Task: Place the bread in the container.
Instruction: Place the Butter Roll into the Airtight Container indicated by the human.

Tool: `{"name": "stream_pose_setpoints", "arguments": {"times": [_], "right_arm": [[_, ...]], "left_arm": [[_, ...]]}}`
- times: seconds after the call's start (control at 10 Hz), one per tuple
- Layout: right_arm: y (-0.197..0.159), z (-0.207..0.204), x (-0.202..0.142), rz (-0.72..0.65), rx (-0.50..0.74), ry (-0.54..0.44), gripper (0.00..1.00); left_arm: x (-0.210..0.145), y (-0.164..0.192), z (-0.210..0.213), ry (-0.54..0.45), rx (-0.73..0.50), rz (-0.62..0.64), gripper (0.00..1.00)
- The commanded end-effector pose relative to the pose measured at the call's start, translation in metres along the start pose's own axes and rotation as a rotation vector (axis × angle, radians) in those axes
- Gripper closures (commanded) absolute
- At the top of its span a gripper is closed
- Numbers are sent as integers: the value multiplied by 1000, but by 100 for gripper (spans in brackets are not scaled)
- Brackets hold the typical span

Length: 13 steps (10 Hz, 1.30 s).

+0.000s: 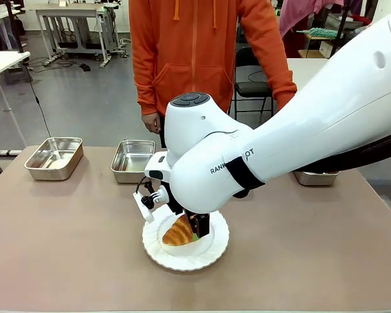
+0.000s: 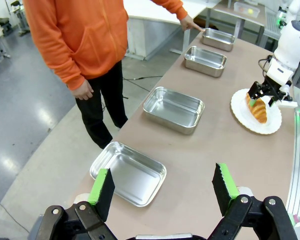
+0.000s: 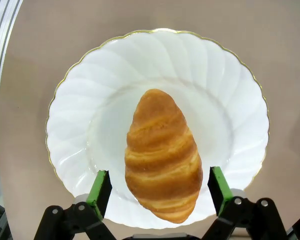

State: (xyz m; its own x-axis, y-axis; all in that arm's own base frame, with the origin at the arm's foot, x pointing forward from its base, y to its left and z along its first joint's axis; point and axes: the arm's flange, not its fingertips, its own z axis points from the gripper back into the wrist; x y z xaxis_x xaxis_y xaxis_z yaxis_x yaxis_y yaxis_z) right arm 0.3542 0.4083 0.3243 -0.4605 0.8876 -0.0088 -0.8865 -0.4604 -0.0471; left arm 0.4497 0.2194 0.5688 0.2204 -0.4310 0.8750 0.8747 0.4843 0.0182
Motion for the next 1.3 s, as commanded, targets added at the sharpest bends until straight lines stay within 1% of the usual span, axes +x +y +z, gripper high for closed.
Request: {"name": "stream_pose_setpoints", "arguments": {"times": [0.0,0.6,0.7,0.8,1.1,1.2], "right_arm": [[1,-9,-2,57,-25,6,0],[-5,-24,-5,83,-28,15,0],[-5,-24,-6,86,-32,15,11],[-5,-24,-8,91,-39,2,20],[-3,-21,-7,90,-47,17,51],[-5,-18,-7,112,-4,-20,60]], "left_arm": [[1,-2,1,-8,-6,-12,0],[1,-2,1,-8,-6,-12,0],[1,-2,1,-8,-6,-12,0],[1,-2,1,-8,-6,-12,0],[1,-2,1,-8,-6,-12,0],[1,-2,1,-8,-6,-12,0]]}}
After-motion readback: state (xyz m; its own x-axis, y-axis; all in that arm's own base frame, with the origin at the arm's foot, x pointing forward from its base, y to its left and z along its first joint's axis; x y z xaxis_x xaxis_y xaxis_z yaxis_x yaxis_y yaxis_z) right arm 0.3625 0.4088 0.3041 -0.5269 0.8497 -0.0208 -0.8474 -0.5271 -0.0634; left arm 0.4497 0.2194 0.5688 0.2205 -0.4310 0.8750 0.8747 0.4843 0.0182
